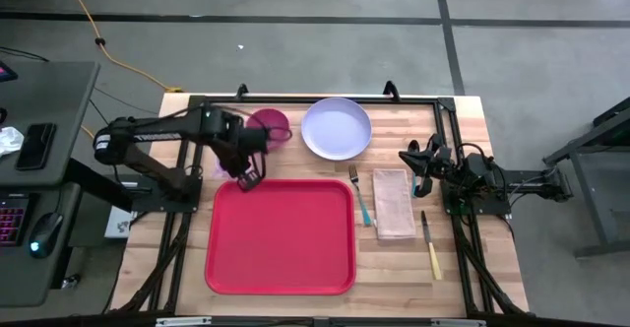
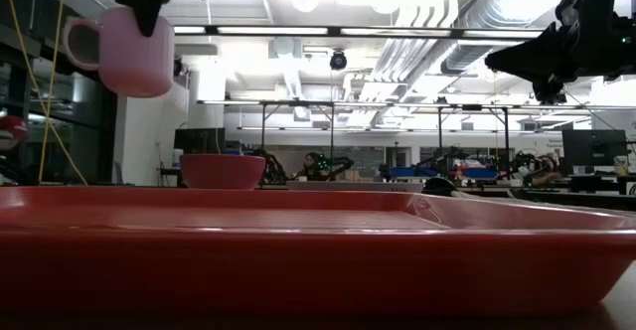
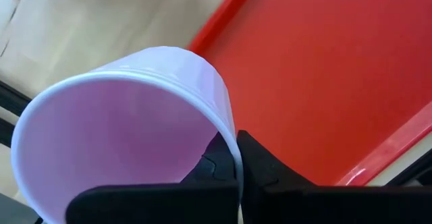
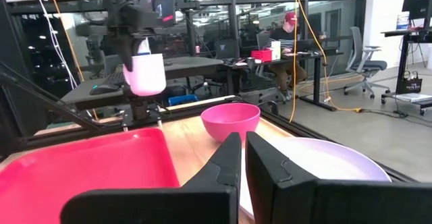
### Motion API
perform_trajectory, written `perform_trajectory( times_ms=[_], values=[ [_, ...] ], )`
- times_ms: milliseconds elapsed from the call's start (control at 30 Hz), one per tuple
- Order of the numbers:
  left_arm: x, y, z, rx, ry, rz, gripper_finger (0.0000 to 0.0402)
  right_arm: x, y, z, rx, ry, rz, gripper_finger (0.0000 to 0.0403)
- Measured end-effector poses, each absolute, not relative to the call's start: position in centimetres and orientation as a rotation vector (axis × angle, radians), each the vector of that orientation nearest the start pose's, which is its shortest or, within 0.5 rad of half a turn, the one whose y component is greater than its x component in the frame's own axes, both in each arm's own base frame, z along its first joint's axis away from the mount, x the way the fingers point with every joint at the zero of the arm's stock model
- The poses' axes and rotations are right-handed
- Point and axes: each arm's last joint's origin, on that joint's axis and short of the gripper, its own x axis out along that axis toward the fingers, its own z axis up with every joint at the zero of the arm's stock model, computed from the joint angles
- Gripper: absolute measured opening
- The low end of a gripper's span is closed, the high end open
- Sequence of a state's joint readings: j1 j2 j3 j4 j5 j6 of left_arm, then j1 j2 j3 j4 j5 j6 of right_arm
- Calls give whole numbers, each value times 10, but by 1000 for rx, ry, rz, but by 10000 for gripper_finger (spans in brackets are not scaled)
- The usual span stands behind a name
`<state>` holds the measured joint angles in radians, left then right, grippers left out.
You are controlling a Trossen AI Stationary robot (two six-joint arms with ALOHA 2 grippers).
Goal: Set up tray
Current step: Put the purple mug to the top left of the red tray
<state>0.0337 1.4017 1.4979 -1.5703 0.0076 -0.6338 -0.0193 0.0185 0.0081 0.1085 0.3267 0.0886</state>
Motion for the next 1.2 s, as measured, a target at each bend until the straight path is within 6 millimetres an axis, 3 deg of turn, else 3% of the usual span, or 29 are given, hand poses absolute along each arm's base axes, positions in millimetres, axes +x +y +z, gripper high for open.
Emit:
perform_trajectory(
  times_ms=[267,567,700,833,1033,1200],
  values=[
    [223,-30,345,-547,1401,512,35,96,-11,173,127,-98,-341,0],
    [223,-60,299,-555,1460,510,28,97,-10,172,124,-83,-307,0],
    [220,-63,278,-557,1480,499,44,97,-10,172,123,-81,-286,0],
    [216,-62,264,-524,1516,523,28,97,-10,172,123,-81,-285,0],
    [214,-60,254,-489,1512,521,19,97,-10,172,122,-79,-285,0],
    [215,-60,244,-485,1475,510,44,97,-10,172,122,-78,-285,0]
  ],
)
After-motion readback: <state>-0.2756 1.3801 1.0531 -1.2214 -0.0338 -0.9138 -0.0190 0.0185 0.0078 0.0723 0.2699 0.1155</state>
